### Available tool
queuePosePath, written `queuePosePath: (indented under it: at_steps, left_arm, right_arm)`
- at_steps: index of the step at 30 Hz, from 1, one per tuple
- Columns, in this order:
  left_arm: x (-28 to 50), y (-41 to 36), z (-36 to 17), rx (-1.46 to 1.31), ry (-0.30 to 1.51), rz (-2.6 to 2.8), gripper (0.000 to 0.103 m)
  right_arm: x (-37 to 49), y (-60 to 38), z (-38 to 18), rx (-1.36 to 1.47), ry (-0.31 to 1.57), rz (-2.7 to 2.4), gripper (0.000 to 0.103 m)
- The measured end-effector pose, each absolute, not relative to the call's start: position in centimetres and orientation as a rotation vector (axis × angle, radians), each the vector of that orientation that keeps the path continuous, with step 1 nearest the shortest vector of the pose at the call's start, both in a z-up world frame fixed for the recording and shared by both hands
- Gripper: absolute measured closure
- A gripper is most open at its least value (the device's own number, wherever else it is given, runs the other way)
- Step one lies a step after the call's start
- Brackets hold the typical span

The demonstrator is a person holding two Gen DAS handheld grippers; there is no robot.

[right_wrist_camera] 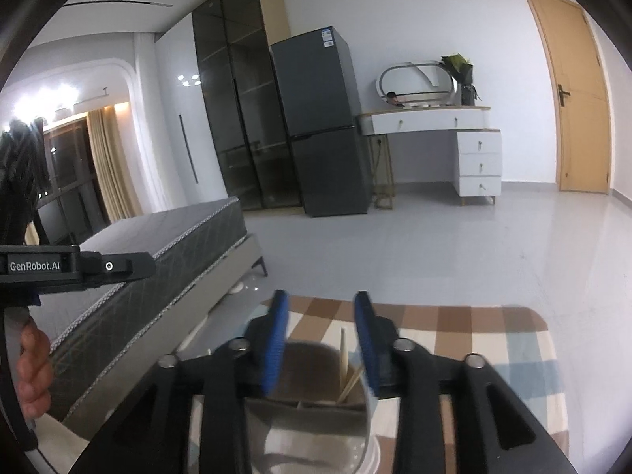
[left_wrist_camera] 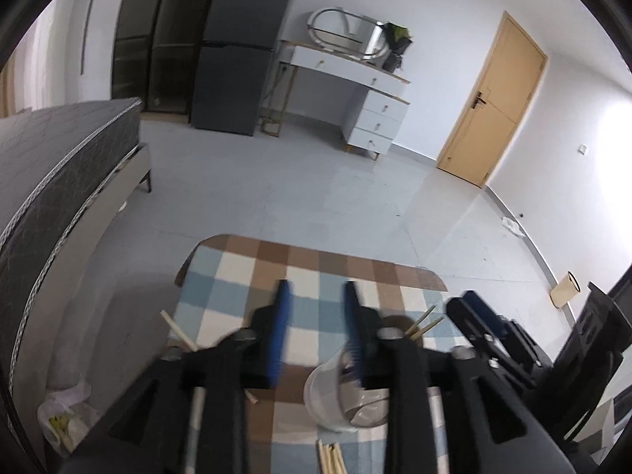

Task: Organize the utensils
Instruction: 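Lower both held sticks into the holder and open both grippers, then withdraw both open grippers up from the holder toward the stick pile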

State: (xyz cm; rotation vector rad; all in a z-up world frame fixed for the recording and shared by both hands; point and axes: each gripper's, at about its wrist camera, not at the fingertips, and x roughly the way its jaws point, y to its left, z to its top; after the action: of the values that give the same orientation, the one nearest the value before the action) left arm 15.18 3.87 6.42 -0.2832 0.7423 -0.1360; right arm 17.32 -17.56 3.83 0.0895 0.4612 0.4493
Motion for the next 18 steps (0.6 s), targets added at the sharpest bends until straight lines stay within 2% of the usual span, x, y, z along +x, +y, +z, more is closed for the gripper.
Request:
queuePosePath:
  at_steps: [1, 3, 5, 7, 8, 11, 13, 18]
  left_arm:
    - [14.9, 4.4, 6.3, -0.296, 0.741, -0.121, 0.057]
    - [14.0, 5.5, 6.1, -0.338, 0.733, -0.095, 0.049]
    - [13.6, 6.0, 5.8, -0.345, 0.747, -0.084, 0.049]
    - [12.9, 6.0, 5.5, -0.324, 0.763, -0.061, 0.048]
    - [12.8, 6.0, 5.3, -0.314, 0.766, -0.051, 0.047]
    - [11.6, 5.5, 5.0, -0.286, 0.757, -0.025, 0.037]
    - [10.5, 4.6, 4.8, -0.273, 0.742, -0.021, 0.03]
    - [8.3, 2.7, 4.2, -0.233, 0.722, -0.064, 0.029]
  right_arm:
    - [16.9, -17.7, 4.0, 0.093, 0.461, 0.446, 0.06]
    - [16.4, -17.9, 4.3, 0.098, 0.459, 0.443, 0.054]
    - [15.6, -18.2, 4.6, 0.1, 0.456, 0.433, 0.046]
    - [14.6, -18.6, 4.9, 0.106, 0.45, 0.427, 0.045]
    - [14.1, -18.8, 5.0, 0.108, 0.451, 0.425, 0.041]
    - [12.5, -19.3, 5.2, 0.109, 0.446, 0.417, 0.034]
    - [11.2, -19.7, 5.4, 0.116, 0.445, 0.41, 0.027]
    - [8.4, -20.4, 5.8, 0.111, 0.442, 0.403, 0.016]
